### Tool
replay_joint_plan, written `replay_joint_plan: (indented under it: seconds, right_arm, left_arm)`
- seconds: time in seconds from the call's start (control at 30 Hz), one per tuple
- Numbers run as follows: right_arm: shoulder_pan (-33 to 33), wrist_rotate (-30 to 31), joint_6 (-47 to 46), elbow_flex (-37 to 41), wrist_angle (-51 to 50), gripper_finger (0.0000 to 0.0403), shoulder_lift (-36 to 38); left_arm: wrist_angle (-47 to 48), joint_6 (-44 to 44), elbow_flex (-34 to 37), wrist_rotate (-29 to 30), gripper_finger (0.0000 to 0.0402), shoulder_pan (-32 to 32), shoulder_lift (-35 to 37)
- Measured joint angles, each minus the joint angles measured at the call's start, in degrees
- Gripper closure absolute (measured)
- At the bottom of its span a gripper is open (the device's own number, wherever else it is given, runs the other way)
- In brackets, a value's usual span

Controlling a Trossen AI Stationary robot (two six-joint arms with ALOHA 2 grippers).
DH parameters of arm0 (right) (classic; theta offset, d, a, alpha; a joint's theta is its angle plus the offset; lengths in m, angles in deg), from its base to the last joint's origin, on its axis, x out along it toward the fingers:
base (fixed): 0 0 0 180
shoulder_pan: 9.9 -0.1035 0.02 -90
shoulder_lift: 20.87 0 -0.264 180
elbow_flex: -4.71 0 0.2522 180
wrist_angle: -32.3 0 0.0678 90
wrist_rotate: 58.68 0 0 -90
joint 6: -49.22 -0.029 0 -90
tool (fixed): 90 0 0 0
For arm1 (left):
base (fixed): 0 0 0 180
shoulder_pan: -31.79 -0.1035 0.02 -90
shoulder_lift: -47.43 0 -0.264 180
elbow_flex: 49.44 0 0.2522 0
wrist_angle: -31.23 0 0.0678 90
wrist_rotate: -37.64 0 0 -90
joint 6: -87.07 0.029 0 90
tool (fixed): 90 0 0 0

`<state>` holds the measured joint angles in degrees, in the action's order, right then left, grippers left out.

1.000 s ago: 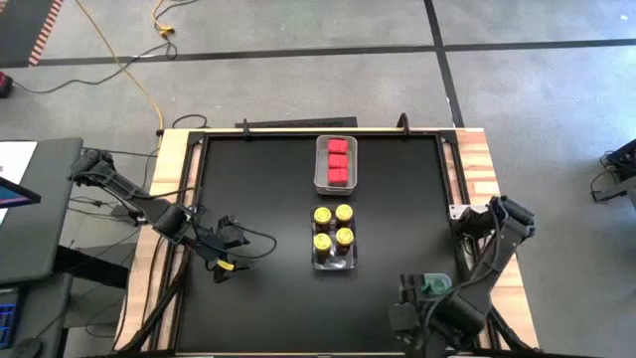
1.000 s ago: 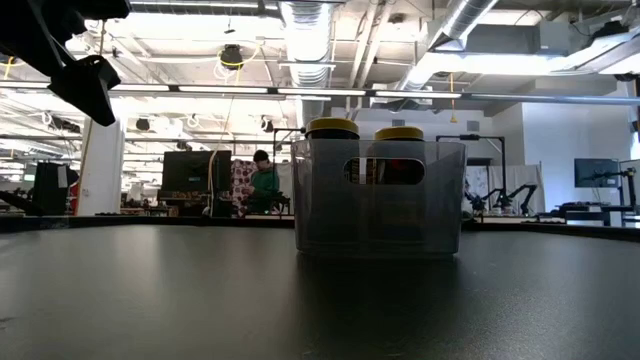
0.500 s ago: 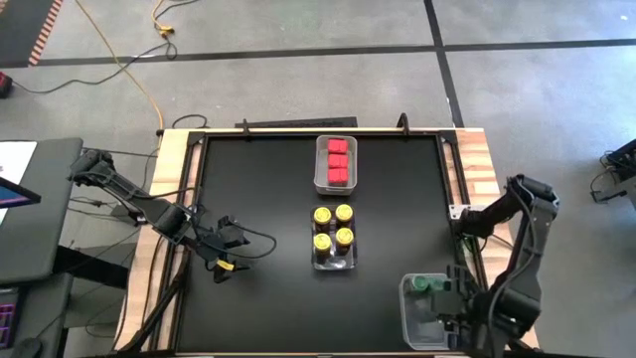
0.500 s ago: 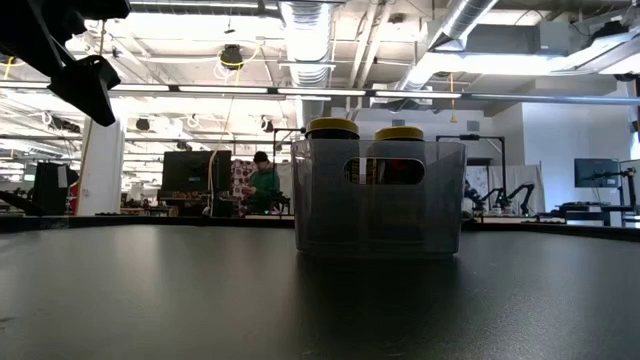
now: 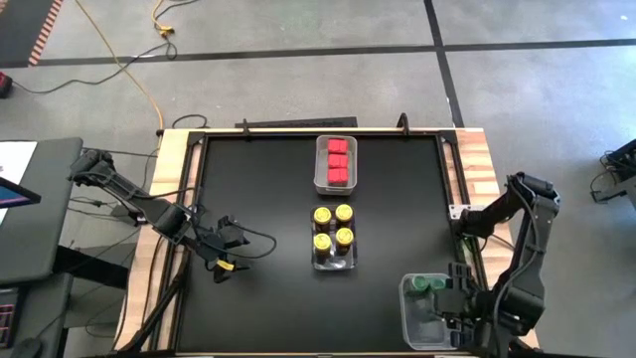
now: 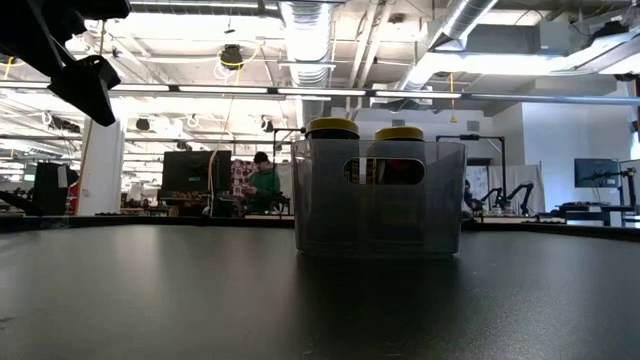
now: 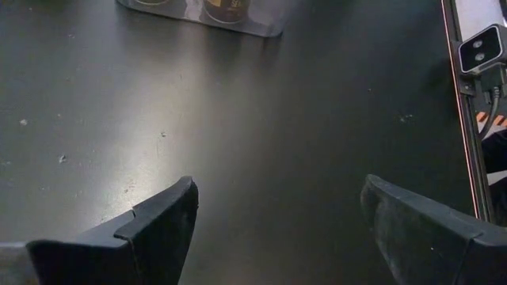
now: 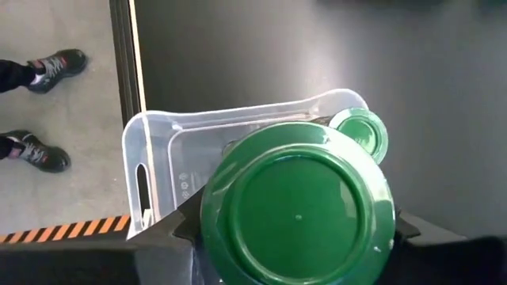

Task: Sort spices by type
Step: Put the green seasoning bottle into the transparent bin

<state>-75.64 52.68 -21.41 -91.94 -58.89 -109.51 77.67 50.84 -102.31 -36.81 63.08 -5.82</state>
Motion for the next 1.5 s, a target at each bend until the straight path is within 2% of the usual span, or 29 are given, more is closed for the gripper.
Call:
replay_joint_plan:
  seconds: [0.23,0.57,1.5]
  right_arm:
    - [1.51,1.53,2.50,0.00,3.13,0.0182,0.63]
    - [2.95,1.44,5.13,0.00,4.27,0.0182,-2.60]
    - [2.52,0.44,5.20,14.98,20.90,0.0182,-2.46]
  left_arm:
    - [-0.01,-0.01,0.00,0.00,0.0061,0.00,0.00]
    - [-0.01,-0.02,0.00,0.00,0.0061,0.00,0.00]
    - [0.00,0.00,0.00,0.00,0.0061,0.00,-0.02]
